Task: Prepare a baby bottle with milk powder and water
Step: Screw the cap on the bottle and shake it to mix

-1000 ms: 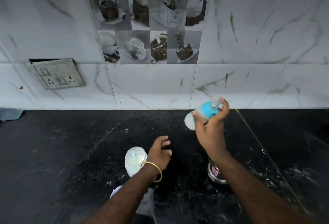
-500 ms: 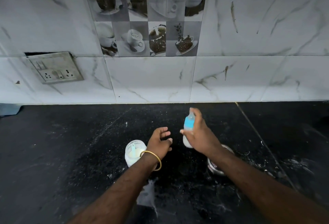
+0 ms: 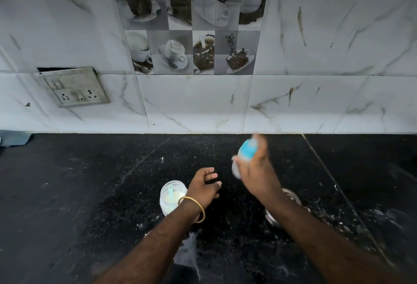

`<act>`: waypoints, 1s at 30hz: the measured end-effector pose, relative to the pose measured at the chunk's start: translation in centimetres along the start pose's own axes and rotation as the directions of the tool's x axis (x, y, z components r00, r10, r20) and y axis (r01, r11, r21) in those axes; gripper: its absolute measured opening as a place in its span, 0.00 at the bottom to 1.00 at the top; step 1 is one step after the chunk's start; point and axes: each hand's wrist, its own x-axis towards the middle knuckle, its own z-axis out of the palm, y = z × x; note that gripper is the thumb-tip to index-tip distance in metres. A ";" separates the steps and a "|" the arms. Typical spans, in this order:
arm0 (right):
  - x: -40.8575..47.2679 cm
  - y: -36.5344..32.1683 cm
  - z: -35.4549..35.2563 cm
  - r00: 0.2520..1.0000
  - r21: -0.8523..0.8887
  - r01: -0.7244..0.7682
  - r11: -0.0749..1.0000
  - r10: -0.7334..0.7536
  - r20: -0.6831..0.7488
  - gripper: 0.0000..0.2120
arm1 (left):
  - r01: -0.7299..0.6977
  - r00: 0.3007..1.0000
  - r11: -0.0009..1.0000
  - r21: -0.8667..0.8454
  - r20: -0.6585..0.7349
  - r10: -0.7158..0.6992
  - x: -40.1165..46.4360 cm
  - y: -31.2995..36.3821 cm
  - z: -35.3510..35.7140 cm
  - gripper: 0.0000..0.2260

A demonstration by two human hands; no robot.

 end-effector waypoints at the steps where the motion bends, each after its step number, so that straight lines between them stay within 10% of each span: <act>1: -0.7 0.4 0.2 0.977 -0.055 -0.029 0.998 0.040 0.211 0.38 | -0.003 1.000 1.000 0.005 0.002 0.003 0.0 0.0 0.0 0.20; 3: -0.8 1.1 0.0 0.940 -0.020 -0.099 0.995 0.100 0.326 0.38 | -0.013 1.000 1.000 0.009 0.011 0.013 0.1 0.0 0.0 0.19; 7: 1.0 0.8 -0.4 0.974 0.278 -0.047 0.959 0.107 -0.202 0.39 | -0.010 1.000 1.000 0.008 0.006 0.010 0.3 0.1 -0.1 0.19; 11: -0.9 1.5 0.4 0.929 -0.045 -0.119 0.992 0.128 0.349 0.39 | -0.010 1.000 1.000 0.012 0.002 0.010 0.2 0.2 0.1 0.20; 16: 1.3 0.1 -0.2 0.977 0.215 -0.042 0.976 0.085 -0.195 0.39 | -0.005 1.000 1.000 0.014 0.008 0.005 0.4 0.2 0.0 0.20; 21: -0.9 1.4 0.8 0.887 -0.131 -0.129 0.983 0.174 0.427 0.38 | -0.015 0.999 1.000 0.003 0.032 0.014 0.3 0.4 0.4 0.21; 26: 0.4 0.7 0.7 0.988 0.136 -0.039 0.990 0.058 -0.143 0.38 | -0.018 0.999 1.000 0.010 0.027 0.018 0.3 0.5 0.2 0.20; 30: -1.2 2.0 1.1 0.906 -0.066 -0.161 0.985 0.174 0.385 0.38 | -0.015 0.999 0.999 0.032 0.030 0.014 0.3 0.3 0.0 0.22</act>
